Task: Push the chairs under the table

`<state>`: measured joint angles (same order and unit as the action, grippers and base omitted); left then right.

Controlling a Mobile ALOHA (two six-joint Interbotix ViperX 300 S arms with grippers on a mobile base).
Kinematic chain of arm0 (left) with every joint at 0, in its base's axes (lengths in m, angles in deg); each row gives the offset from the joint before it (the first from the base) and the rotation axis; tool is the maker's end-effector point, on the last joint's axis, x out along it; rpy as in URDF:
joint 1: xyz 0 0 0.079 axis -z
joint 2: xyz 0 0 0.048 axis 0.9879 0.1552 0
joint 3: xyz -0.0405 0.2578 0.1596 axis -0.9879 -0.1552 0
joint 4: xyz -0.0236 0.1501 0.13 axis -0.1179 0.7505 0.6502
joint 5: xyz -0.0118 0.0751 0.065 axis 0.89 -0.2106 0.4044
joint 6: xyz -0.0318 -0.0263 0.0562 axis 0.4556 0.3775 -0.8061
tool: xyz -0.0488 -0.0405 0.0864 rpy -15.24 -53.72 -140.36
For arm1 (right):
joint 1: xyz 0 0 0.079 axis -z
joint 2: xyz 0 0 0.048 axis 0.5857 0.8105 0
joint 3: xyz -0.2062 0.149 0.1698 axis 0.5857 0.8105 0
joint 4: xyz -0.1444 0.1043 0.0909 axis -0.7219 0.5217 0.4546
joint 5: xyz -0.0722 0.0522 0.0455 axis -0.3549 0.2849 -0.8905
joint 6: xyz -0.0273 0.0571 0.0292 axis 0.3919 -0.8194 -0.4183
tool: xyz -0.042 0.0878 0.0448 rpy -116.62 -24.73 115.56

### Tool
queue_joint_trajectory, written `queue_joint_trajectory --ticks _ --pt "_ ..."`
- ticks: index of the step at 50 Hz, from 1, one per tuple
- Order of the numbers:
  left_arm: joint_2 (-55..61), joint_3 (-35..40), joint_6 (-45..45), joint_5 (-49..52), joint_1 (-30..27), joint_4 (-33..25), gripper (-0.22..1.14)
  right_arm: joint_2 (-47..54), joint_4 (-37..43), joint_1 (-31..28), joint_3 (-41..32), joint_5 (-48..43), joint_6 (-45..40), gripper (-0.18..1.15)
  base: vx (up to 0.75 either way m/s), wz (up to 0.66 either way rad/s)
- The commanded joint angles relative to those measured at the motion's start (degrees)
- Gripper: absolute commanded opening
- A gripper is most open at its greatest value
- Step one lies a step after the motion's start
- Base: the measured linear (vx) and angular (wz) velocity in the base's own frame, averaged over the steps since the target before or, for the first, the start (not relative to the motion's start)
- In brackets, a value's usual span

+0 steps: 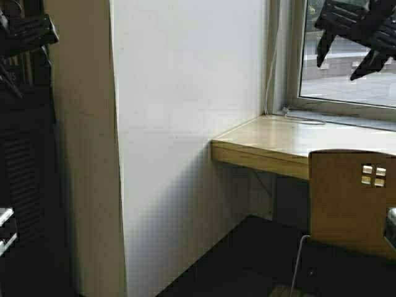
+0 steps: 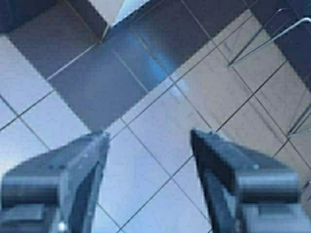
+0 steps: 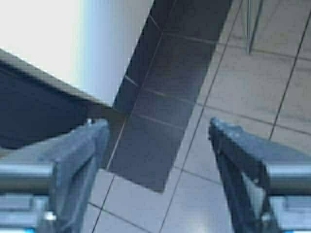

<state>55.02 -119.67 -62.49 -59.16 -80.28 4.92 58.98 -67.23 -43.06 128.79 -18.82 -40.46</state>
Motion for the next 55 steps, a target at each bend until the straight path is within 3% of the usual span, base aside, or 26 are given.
queue_joint_trajectory --ticks 1,55 --pt "-0.35 1.14 0.00 -0.53 0.00 -0.26 0.87 0.00 -0.26 0.18 -1.76 -0.44 0.00 0.95 -0.39 0.05" --pt "3.34 1.05 -0.09 0.26 1.67 -0.70 0.87 2.46 0.00 0.18 -2.90 0.35 -0.09 0.95 -0.34 -0.10"
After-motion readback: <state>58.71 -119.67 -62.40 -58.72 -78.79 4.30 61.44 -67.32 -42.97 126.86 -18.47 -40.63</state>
